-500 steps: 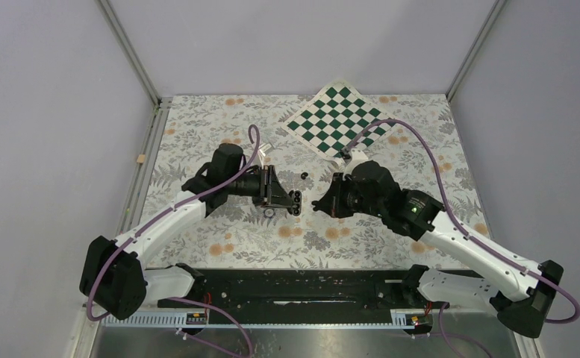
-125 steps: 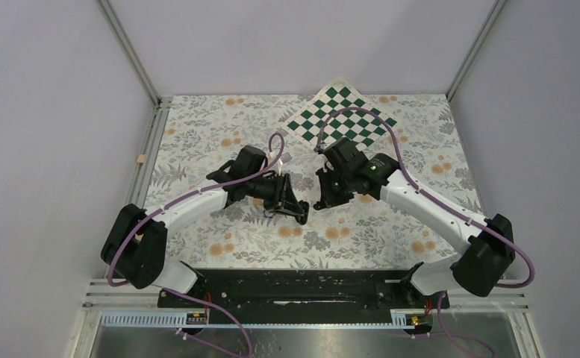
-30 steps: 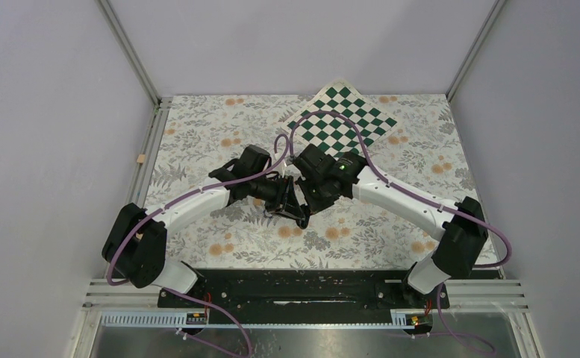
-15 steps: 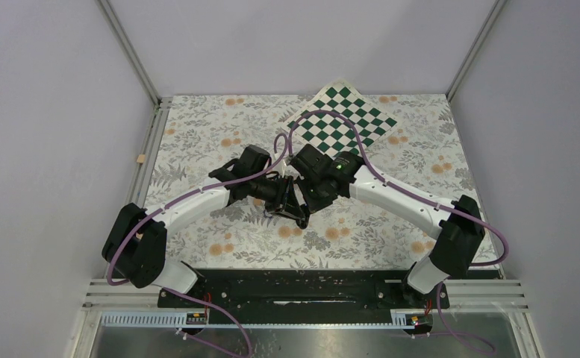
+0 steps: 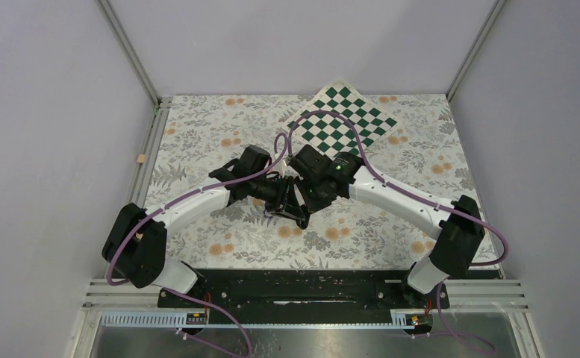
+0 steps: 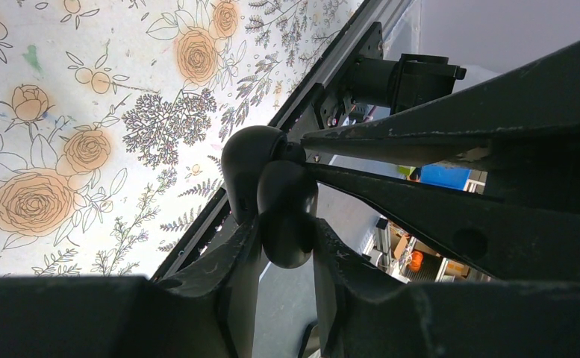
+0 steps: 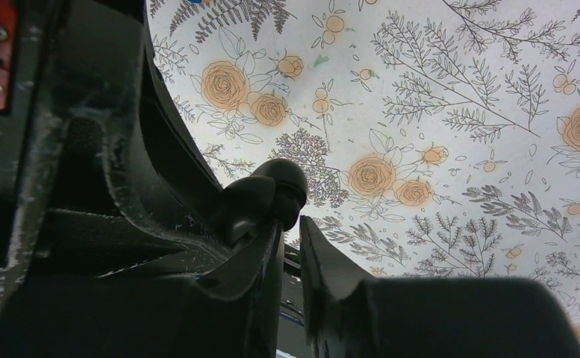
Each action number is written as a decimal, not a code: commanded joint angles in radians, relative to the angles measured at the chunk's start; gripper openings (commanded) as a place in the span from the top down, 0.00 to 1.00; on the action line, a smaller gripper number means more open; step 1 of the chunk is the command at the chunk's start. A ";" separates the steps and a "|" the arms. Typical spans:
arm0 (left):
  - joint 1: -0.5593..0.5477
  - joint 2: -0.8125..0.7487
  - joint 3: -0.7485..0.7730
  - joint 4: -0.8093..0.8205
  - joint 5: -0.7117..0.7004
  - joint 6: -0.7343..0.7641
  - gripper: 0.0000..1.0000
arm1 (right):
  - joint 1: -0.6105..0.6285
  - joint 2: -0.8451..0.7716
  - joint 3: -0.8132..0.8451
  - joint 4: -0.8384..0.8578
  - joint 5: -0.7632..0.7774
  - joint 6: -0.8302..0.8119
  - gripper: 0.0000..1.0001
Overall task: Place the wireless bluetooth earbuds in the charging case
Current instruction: Insert the right earbud into the right side groove of the charging case, then adjust the right earbud in the right side groove of the charging case.
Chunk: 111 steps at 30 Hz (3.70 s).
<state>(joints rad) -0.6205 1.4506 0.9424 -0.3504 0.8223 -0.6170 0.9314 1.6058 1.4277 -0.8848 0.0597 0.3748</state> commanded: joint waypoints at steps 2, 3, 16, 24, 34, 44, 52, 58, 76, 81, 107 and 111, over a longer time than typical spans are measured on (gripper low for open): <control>-0.008 -0.017 0.034 0.027 0.011 0.019 1.00 | 0.017 -0.015 0.037 0.016 -0.010 0.016 0.78; -0.008 -0.017 0.033 0.027 0.012 0.019 1.00 | 0.017 -0.016 0.037 0.016 -0.006 0.018 0.77; -0.008 -0.025 0.033 0.027 0.010 0.020 1.00 | 0.017 -0.050 0.010 0.017 0.057 0.075 0.71; -0.008 -0.031 0.043 0.027 0.027 0.025 1.00 | 0.017 -0.080 -0.012 0.007 0.102 0.073 0.75; -0.008 -0.011 0.050 0.027 0.087 0.032 1.00 | 0.014 -0.117 -0.024 0.012 0.124 0.079 0.73; 0.009 -0.003 0.086 0.009 0.150 0.048 1.00 | -0.168 -0.446 -0.312 0.256 -0.050 0.302 0.61; 0.019 0.017 0.107 0.033 0.198 0.025 1.00 | -0.209 -0.638 -0.585 0.575 -0.171 0.592 0.55; 0.019 0.022 0.118 0.060 0.199 -0.008 1.00 | -0.210 -0.649 -0.658 0.700 -0.223 0.673 0.55; 0.019 0.036 0.120 0.073 0.191 -0.020 1.00 | -0.210 -0.622 -0.722 0.822 -0.282 0.765 0.56; 0.019 0.039 0.122 0.074 0.191 -0.020 1.00 | -0.210 -0.634 -0.728 0.810 -0.281 0.768 0.56; 0.019 0.034 0.125 0.086 0.196 -0.028 1.00 | -0.207 -0.599 -0.750 0.907 -0.312 0.796 0.56; 0.019 0.034 0.124 0.087 0.195 -0.029 1.00 | -0.207 -0.590 -0.755 0.937 -0.323 0.809 0.57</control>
<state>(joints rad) -0.5968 1.4952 1.0157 -0.3187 0.9840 -0.6403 0.7208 1.0058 0.6678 -0.0368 -0.2314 1.1595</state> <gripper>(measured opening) 0.285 0.437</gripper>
